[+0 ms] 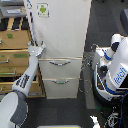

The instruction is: Opening the fridge

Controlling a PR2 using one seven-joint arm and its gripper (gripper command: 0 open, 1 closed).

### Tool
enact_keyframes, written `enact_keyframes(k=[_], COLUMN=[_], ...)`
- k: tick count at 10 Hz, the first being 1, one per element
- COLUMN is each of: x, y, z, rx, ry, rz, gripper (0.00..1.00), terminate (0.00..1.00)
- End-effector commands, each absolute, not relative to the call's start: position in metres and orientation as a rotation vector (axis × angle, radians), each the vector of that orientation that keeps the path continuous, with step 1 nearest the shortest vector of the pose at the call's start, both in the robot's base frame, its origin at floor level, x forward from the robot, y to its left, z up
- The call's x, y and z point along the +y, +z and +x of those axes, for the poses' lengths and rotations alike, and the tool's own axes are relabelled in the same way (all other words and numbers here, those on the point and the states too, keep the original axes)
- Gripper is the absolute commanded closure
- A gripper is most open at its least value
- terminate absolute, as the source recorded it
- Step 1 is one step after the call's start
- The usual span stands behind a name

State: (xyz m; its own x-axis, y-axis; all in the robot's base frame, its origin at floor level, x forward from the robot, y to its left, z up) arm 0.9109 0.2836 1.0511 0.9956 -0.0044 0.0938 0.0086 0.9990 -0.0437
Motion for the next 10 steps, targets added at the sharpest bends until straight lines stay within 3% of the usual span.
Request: enact_keyframes(k=[1, 10], x=[0.279, 0.291], y=[1.031, 1.008], z=[0.924, 0.925], rx=[-0.118, -0.094], ry=[-0.074, -0.076], rz=[-0.131, -0.131], gripper=[1.0, 1.0], terminate=[0.0, 0.0])
